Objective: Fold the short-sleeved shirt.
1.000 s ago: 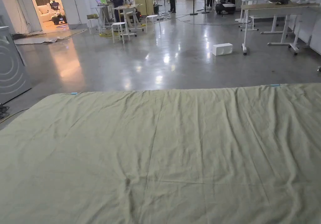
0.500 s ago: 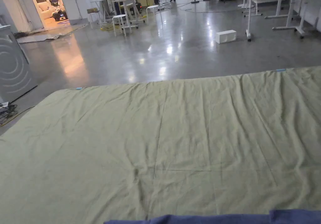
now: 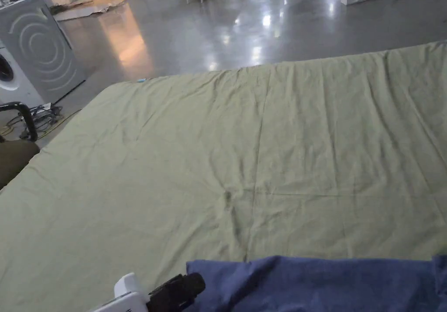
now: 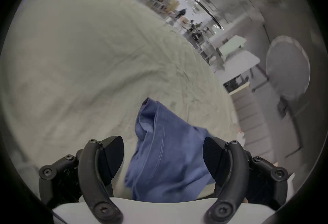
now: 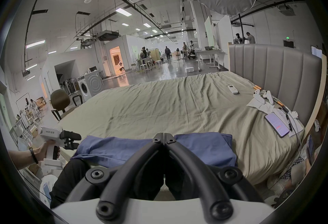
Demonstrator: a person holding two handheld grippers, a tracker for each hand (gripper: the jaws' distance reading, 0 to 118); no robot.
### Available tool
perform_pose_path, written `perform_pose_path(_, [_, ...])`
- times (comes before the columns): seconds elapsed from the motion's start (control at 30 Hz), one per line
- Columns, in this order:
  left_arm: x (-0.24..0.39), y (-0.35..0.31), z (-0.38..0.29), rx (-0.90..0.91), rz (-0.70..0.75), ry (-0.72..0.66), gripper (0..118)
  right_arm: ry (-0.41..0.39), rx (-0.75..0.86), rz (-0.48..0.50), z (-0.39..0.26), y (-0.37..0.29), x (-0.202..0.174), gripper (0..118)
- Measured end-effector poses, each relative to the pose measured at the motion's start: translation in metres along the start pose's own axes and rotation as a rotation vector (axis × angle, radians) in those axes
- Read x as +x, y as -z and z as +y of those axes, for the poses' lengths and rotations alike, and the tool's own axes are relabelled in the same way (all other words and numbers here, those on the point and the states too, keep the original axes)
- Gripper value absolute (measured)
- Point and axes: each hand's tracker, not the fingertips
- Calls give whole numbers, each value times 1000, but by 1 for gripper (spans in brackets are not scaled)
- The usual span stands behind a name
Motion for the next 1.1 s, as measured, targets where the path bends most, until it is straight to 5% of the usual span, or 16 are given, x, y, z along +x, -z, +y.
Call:
perform_pose_path(0.1, [-15, 23, -1, -81, -81, -59, 76, -2, -12, 1, 1, 5, -3, 0])
perform_pose_path(0.13, [-14, 27, 0, -109, -99, -47, 59, -5, -14, 0, 1, 6, -4, 0])
perform_pose_path(0.17, [-1, 25, -1, -142, -90, -19, 26, -8, -18, 2, 1, 7, -6, 0])
perform_pose_path(0.2, [2, 28, 1, -143, -58, -21, 16, -13, -23, 6, 0, 8, -7, 0])
perform_pose_path(0.63, [46, 11, 14, -100, -110, 9, 9, -70, -62, -6, -6, 5, -6, 0])
perform_pose_path(0.9, [88, -37, 45, 16, 49, 2, 9, -21, -44, -31, -12, -9, 14, 0])
perform_pose_path(1.1, [123, -16, 24, -3, -78, 102, 9, 29, -49, -54, -19, -13, 25, 0])
